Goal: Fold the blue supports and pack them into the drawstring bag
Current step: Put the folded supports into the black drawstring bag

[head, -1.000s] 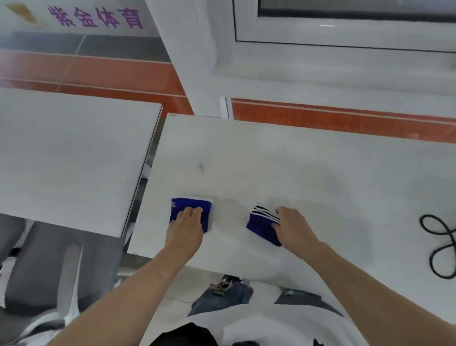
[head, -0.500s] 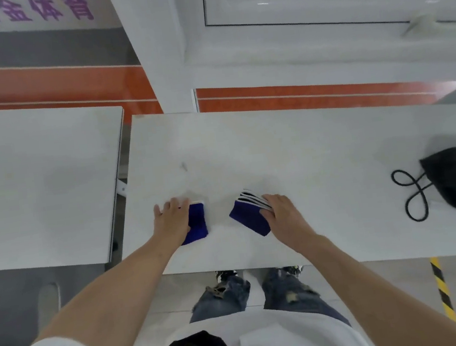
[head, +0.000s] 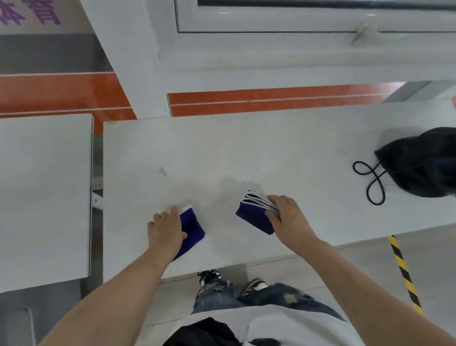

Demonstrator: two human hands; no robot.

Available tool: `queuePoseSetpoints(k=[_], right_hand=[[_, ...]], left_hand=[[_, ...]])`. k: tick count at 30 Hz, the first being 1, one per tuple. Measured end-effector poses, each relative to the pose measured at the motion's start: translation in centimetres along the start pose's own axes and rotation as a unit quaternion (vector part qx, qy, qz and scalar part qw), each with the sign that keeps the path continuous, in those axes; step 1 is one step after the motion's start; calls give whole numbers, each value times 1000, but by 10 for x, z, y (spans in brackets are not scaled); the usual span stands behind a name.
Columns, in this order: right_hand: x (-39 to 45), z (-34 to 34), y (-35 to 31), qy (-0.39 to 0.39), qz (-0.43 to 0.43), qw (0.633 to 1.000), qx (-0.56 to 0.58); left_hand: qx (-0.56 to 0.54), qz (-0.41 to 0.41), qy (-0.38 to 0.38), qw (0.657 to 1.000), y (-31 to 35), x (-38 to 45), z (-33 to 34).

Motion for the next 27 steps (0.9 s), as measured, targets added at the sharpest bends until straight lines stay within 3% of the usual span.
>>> queuePoseSetpoints(k=[4,12,18,27], right_hand=[[-9,-20,4,38,19,999,13],[-31,-59,27,116,31,992,34],[-56,-107,64,182,51,978,85],[-122,-218,156,254,40,952,163]], left_hand=[[13,41,13,999,21,-3,-7],[-157,133,108,973,104,-18,-59],[-184,215,143,949,190,-37,-103],[-284,244,189,908,354,-102,-150]])
Point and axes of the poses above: each hand's wrist, its own x-axis towards the middle knuckle, its own z-axis out of the palm, y = z × x, the point moved 3 cm from there along x, towards the middle knuckle, and after that the axes turned 15 degrees about x, right-handed, at the moved point
